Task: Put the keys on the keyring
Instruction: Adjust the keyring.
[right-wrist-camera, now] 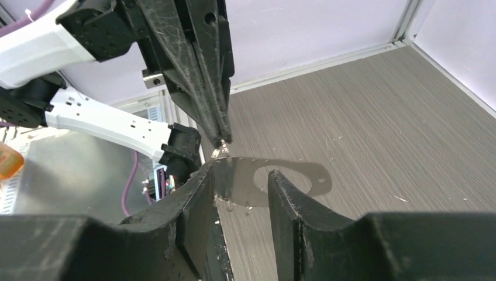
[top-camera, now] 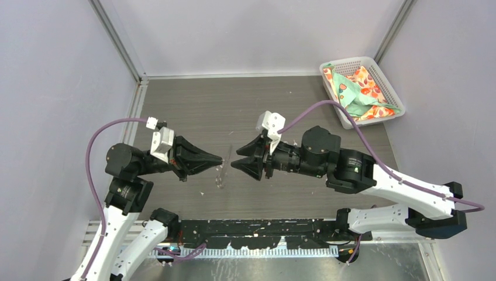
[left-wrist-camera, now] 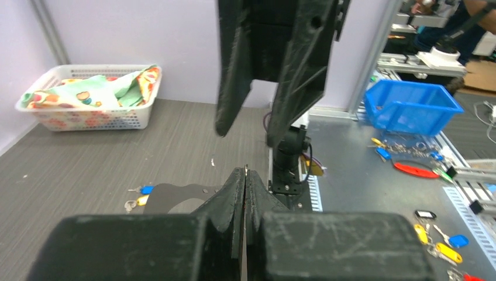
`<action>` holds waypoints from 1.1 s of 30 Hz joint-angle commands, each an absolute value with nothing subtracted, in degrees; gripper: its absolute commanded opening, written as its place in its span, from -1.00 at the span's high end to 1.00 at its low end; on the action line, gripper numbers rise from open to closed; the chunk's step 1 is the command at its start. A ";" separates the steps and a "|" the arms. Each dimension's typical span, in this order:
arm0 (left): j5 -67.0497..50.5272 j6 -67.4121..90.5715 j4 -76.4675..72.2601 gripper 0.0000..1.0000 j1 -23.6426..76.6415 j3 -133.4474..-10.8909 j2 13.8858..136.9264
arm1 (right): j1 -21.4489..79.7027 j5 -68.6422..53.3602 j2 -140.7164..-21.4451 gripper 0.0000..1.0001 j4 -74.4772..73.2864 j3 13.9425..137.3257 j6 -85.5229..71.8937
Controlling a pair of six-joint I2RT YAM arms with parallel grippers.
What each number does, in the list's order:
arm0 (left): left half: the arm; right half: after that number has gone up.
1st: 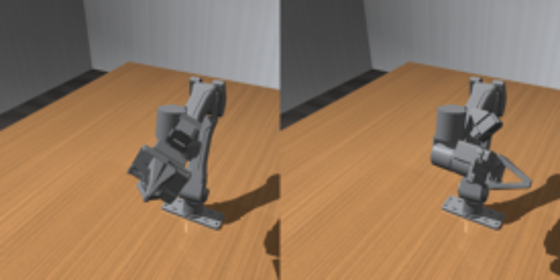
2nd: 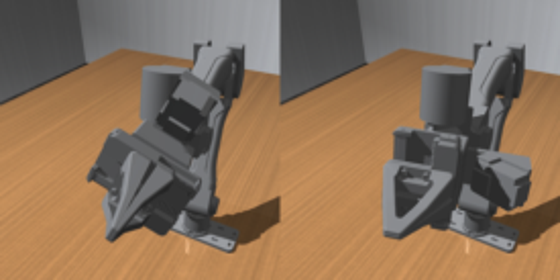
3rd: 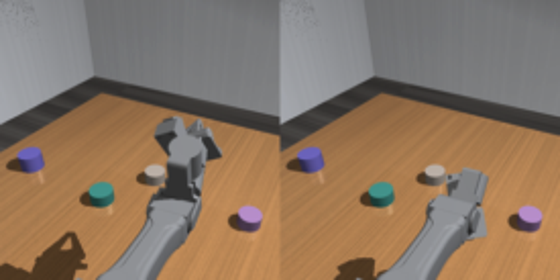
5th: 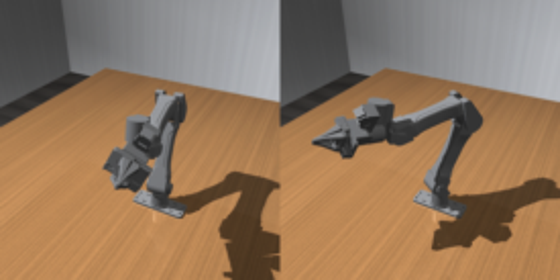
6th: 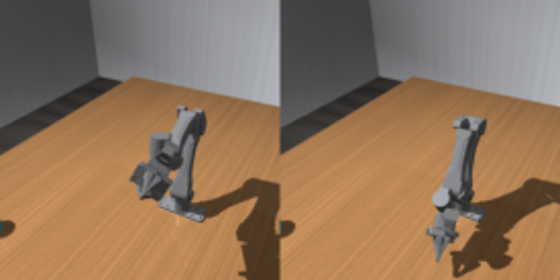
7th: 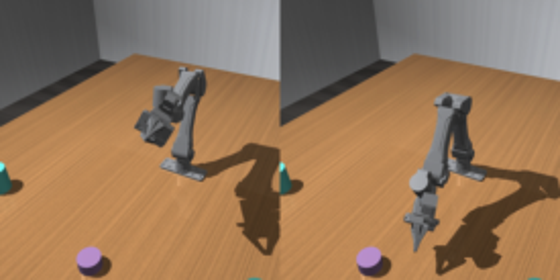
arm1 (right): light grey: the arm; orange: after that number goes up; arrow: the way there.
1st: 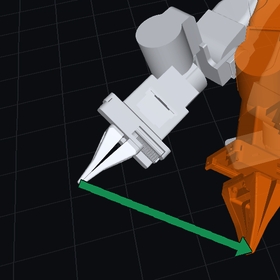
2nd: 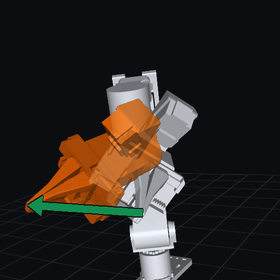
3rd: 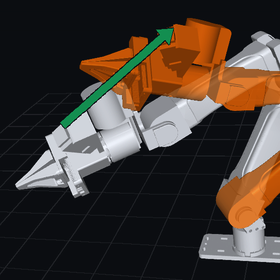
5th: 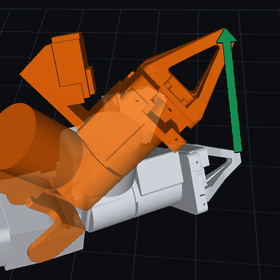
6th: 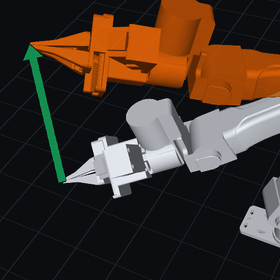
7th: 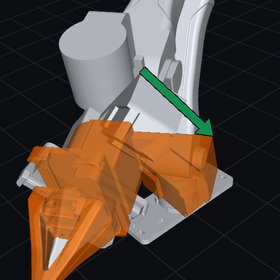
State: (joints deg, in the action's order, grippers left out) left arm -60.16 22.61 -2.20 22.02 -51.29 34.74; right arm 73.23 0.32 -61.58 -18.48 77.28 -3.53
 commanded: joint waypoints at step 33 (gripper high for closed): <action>-72.83 22.42 -5.27 0.99 22.02 -55.24 36.33 | 72.26 -6.64 -66.08 0.99 -20.35 82.76 -0.89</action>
